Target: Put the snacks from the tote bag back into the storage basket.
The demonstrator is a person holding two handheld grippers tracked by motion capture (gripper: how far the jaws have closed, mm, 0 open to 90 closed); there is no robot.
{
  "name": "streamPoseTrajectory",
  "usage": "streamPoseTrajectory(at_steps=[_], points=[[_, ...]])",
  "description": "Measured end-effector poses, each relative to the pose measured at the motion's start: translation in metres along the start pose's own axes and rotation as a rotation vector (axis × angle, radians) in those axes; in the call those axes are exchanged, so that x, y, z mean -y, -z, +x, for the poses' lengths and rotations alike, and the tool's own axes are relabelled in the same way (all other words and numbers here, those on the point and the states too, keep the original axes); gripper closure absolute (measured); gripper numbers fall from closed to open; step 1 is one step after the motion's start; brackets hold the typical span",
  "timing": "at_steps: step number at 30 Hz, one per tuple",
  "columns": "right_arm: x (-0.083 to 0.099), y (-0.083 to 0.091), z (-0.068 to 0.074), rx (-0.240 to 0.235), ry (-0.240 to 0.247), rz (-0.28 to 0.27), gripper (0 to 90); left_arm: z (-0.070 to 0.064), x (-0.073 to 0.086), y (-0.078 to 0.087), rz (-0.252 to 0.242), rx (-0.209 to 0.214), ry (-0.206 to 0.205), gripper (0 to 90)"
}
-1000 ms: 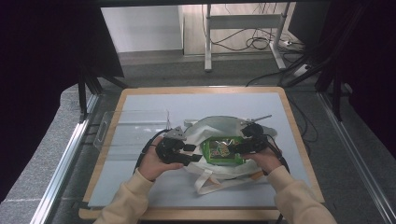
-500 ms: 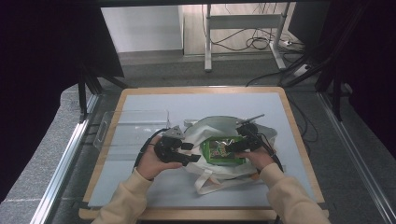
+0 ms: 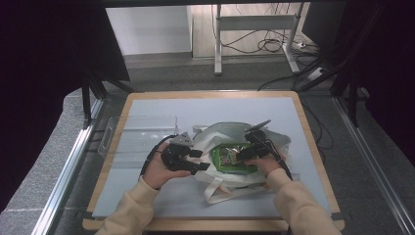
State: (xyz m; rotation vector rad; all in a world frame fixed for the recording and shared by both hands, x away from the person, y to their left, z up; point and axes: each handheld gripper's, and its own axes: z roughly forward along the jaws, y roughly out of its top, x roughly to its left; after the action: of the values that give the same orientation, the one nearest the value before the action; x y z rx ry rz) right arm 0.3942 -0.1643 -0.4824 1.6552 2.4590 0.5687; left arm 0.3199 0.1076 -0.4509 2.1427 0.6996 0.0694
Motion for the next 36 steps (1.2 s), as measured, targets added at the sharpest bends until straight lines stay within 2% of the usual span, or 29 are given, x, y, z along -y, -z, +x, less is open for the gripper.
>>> streamPoseTrajectory(at_steps=[6,9,15,24,26,30,33,36], points=[[-0.001,-0.01,-0.002,0.039,-0.017,0.042,21.1,0.0,0.0,0.0,0.011,0.001,-0.02,42.4],[-0.002,-0.012,-0.004,0.032,-0.032,0.051,20.0,-0.001,0.0,-0.001,0.001,0.0,-0.009,42.3],[-0.003,-0.016,-0.009,-0.007,-0.067,0.081,19.0,0.0,0.0,0.0,0.008,-0.001,-0.021,42.4],[-0.004,-0.018,-0.009,0.002,-0.073,0.087,14.8,0.0,0.0,0.0,0.004,-0.001,-0.018,42.4],[-0.004,-0.017,-0.009,-0.001,-0.07,0.085,18.7,-0.001,0.0,0.0,0.004,-0.001,-0.016,42.4],[-0.004,-0.015,-0.009,-0.019,-0.063,0.069,32.7,0.0,0.0,0.0,0.01,-0.002,-0.022,42.5],[-0.003,-0.013,-0.012,-0.056,-0.067,0.059,46.7,0.0,0.0,0.0,0.012,-0.003,-0.023,42.5],[-0.003,-0.014,-0.012,-0.1,-0.073,0.056,56.1,-0.001,0.0,-0.001,0.013,-0.003,-0.018,42.5]])
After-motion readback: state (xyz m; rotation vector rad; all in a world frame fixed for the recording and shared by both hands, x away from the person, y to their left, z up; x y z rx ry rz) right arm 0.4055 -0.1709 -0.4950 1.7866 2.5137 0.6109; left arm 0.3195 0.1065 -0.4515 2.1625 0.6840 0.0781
